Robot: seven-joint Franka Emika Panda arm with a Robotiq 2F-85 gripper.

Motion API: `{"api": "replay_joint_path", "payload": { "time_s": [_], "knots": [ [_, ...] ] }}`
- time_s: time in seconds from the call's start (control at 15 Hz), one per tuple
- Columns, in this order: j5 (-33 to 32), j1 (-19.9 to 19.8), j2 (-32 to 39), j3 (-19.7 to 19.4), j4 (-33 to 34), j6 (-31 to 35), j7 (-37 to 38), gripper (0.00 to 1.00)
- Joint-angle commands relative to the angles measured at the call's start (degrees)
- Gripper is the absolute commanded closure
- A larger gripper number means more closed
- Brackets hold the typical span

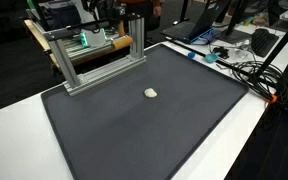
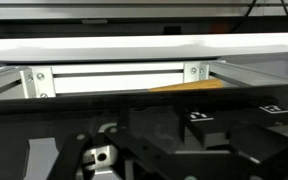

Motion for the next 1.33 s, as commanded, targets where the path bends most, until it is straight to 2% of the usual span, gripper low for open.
{"api": "replay_joint_path", "payload": {
  "time_s": [0.0, 0.8, 1.13, 1.27],
  "knots": [
    [0.5, -1.0, 0.1, 0.9, 0.1, -0.1, -0.5, 0.0],
    [-0.1, -1.3, 0.3, 0.9, 0.1, -0.4, -0.3, 0.0],
    [-3.0, -5.3, -7.5, -1.6, 1.9, -4.7, -4.5, 0.0],
    [-2.4, -5.2, -10.9, -2.4, 1.6, -6.8, -7.0, 0.0]
  ]
}}
